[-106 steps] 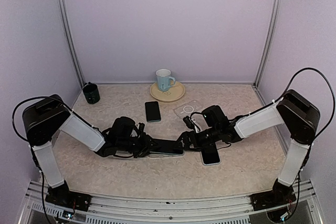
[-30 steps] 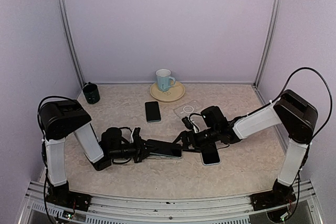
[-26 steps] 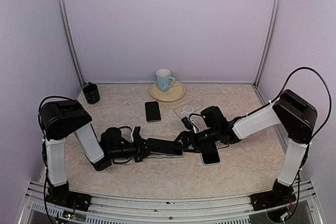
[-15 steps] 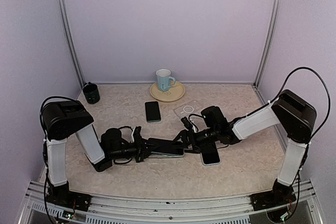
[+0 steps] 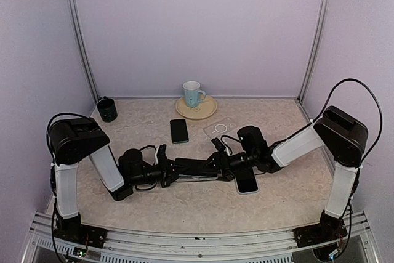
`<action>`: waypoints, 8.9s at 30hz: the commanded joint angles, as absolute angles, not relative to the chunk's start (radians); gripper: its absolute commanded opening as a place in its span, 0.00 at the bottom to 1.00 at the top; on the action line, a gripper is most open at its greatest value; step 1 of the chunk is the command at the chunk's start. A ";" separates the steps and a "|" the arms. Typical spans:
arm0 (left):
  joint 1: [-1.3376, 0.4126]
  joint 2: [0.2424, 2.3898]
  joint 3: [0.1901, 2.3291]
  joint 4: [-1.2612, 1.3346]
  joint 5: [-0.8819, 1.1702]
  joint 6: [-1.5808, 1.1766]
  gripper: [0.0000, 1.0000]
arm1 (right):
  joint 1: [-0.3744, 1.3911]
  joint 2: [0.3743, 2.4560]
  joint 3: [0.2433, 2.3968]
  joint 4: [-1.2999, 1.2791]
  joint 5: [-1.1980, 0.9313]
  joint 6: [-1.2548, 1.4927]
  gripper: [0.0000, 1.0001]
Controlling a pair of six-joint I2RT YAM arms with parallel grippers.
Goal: Put the phone into the phone case
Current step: Pass from the left arm to the right, then press the phone with the phone case.
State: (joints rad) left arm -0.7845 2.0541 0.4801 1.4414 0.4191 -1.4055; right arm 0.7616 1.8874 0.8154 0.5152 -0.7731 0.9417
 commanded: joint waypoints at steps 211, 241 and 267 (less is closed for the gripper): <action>-0.791 1.474 0.868 0.340 0.789 -0.471 0.57 | 0.648 1.512 0.894 0.181 -1.188 0.341 0.00; -0.839 1.599 1.046 0.027 0.835 -0.328 0.00 | 0.672 1.539 0.920 0.081 -1.192 0.263 0.20; -0.805 1.420 0.689 0.798 0.483 -0.737 0.00 | 0.572 1.394 0.812 0.332 -0.952 0.539 0.72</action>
State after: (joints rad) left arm -0.8082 1.4700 0.7219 0.5537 0.5930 -0.6483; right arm 0.5793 1.4349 0.8341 0.2600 -1.0134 0.4839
